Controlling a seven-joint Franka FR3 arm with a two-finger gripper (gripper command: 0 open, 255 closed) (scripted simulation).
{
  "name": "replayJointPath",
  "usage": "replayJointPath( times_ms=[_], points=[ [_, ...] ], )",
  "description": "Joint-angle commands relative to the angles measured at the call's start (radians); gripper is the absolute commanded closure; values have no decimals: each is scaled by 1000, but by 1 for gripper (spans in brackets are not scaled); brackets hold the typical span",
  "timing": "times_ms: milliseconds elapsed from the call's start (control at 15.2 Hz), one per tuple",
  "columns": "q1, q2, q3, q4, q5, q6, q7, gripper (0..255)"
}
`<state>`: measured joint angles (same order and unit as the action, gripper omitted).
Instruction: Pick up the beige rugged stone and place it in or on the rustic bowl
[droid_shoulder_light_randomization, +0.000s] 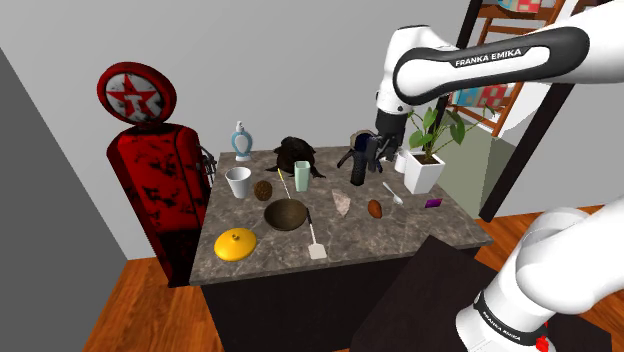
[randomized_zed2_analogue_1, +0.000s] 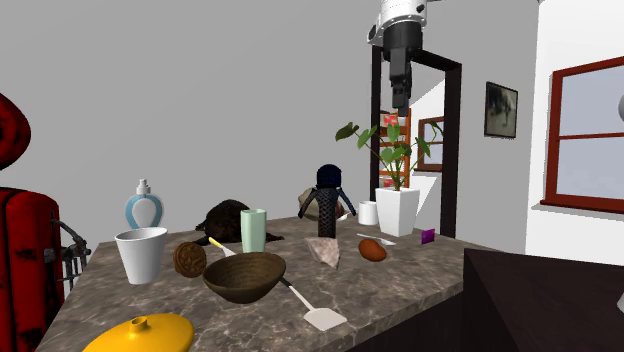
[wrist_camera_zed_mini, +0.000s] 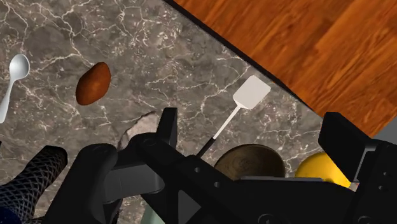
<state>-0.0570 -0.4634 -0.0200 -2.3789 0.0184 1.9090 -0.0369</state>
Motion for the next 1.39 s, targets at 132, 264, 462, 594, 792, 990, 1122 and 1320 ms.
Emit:
replayJointPath(
  times_ms=[132, 264, 462, 594, 792, 990, 1122, 1320],
  points=[
    [-18, 145, -25, 40, -2, 97, -14, 0],
    [-27, 218, -39, 70, -1, 135, -24, 0],
    [-39, 329, -58, 124, 6, 186, -39, 0],
    [-47, 404, -70, 166, 13, 214, -50, 0],
    [-61, 517, -85, 237, 28, 248, -67, 0],
    [-77, 630, -96, 318, 47, 272, -84, 0],
    [-90, 706, -102, 378, 61, 282, -95, 0],
    [-111, 821, -107, 477, 81, 289, -109, 0]
  ],
)
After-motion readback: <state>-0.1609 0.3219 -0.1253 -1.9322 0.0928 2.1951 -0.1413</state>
